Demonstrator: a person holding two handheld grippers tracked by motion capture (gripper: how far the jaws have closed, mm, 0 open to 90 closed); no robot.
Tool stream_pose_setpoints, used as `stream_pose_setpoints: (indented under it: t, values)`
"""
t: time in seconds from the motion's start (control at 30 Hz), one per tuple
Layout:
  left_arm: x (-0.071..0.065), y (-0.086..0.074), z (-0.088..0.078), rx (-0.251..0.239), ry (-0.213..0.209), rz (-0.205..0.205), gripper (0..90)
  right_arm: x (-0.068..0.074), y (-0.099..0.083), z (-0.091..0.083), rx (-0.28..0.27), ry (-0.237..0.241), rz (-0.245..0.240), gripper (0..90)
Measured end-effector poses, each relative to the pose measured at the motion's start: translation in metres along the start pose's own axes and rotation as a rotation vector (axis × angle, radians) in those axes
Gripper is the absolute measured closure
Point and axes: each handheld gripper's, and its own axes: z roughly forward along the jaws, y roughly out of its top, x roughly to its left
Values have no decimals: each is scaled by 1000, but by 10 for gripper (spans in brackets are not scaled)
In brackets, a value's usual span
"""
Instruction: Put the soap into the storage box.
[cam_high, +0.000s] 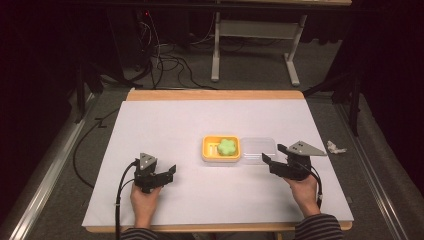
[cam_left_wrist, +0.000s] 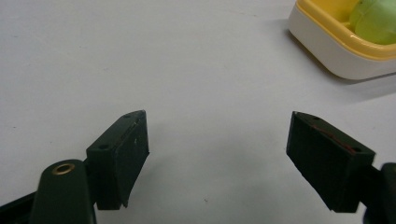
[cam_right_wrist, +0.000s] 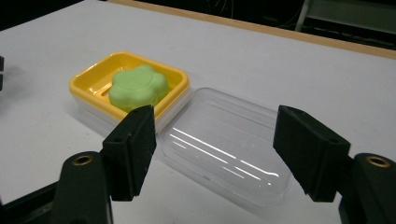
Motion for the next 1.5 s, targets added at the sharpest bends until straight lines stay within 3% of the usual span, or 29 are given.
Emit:
stream_pose_setpoints:
  t: [0.8, 1.5]
  values:
    - [0, 0, 0, 4, -2, -2, 217, 9, -36, -8, 43, 3, 39, 319]
    - [1, 0, 0, 6, 2, 0, 217, 23, -56, 5, 109, 3, -11, 318]
